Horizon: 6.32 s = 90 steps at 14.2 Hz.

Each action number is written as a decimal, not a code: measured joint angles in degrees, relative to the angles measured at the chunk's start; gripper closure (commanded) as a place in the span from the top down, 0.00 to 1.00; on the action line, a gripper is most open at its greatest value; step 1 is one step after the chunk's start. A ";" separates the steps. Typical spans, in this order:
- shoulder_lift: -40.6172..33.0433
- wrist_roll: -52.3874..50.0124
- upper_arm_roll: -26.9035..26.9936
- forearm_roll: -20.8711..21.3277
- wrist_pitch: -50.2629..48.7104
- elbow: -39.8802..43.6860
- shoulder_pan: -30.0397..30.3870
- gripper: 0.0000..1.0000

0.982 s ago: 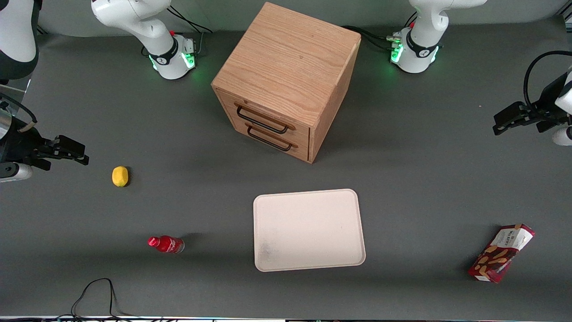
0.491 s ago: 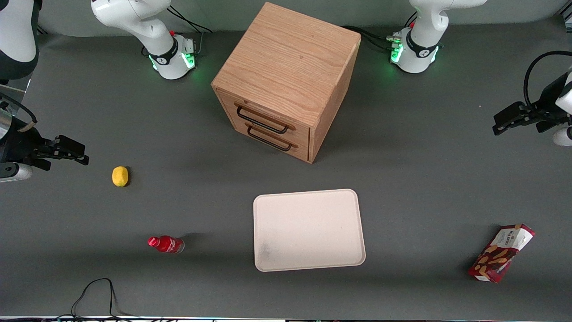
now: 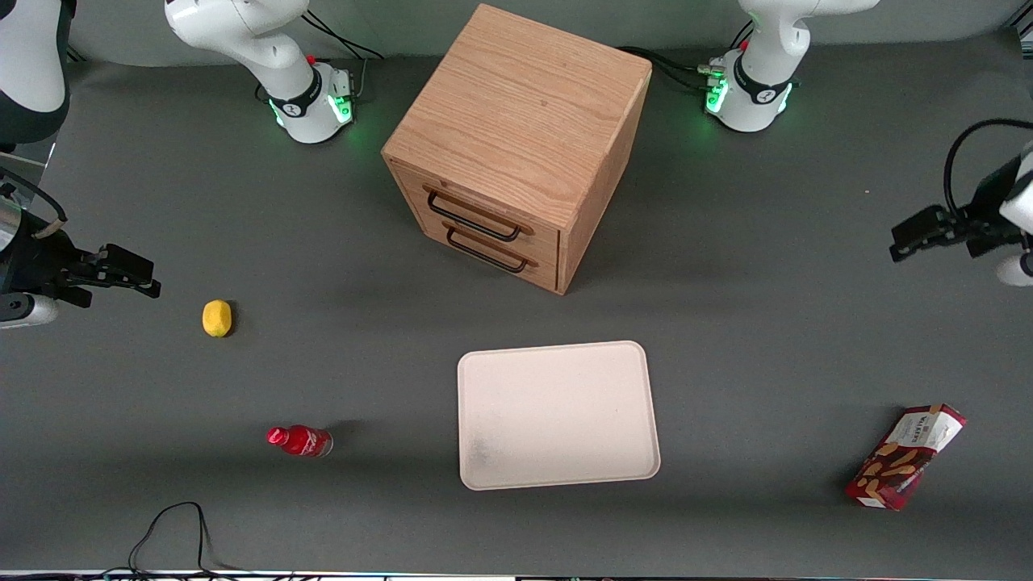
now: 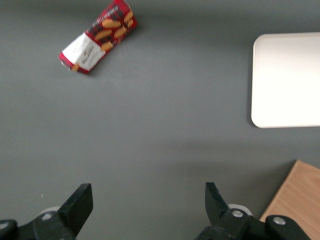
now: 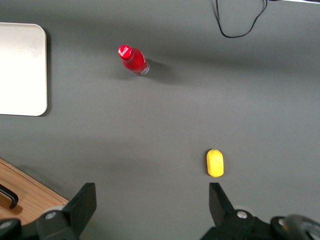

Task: Place red cookie box on tray
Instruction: 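Move the left gripper down toward the red plaid shortbread box, then close the left gripper on the end of the shortbread box, then lift the box upright with the left gripper, then carry the held box over the white tray with the left gripper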

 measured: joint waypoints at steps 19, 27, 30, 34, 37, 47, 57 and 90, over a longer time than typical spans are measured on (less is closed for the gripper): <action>26.43 52.50 -0.57 2.13 2.20 25.46 11.69 1.00; 39.68 52.46 -0.56 1.96 13.73 25.49 11.92 1.00; 43.14 52.45 -0.55 1.45 18.78 25.47 12.06 1.00; 47.12 51.48 -0.57 0.84 26.17 25.45 12.10 1.00; 49.70 50.12 -0.79 0.47 30.58 25.41 11.87 1.00; 51.04 45.09 -0.89 0.42 31.30 25.30 11.70 0.00; 49.51 43.55 -0.94 0.42 26.70 25.82 11.56 0.00; 22.36 -24.90 -1.33 1.55 -7.99 26.93 -20.42 0.00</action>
